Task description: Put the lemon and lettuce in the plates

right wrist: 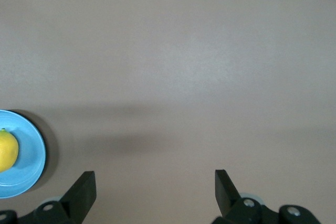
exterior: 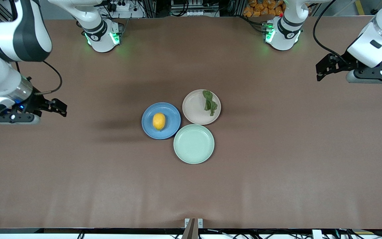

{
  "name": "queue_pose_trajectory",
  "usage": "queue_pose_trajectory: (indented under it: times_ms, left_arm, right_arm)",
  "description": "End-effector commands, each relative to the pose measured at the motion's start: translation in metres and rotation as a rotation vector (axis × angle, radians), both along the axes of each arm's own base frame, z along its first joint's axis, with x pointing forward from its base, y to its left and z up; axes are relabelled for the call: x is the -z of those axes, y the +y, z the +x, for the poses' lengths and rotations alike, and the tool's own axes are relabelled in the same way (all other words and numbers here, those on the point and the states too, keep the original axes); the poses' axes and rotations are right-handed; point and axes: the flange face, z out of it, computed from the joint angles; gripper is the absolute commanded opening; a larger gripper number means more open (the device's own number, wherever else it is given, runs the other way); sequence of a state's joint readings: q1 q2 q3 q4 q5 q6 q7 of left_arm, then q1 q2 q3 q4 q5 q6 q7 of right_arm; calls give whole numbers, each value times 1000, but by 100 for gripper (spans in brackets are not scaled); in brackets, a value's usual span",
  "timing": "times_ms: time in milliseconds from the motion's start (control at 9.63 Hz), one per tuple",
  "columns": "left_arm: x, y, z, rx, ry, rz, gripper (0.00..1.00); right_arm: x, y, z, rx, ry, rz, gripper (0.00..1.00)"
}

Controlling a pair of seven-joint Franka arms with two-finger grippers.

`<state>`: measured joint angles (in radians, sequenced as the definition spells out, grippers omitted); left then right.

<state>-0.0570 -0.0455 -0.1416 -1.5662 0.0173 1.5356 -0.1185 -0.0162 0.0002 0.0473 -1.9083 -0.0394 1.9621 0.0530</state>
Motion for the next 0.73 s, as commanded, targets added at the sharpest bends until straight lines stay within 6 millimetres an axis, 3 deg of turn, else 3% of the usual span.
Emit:
queue_pose_trajectory:
  times_ms: [0, 311, 623]
  left_arm:
    - [-15, 3, 1, 20, -7, 20, 100]
    - [-8, 3, 5, 19, 11, 17, 100]
    - [-7, 7, 4, 51, 30, 12, 100]
  right_arm:
    - [-28, -6, -17, 12, 23, -7, 100]
    - [-73, -8, -22, 22, 69, -8, 100]
    - [-113, -25, -21, 55, 41, -2, 100]
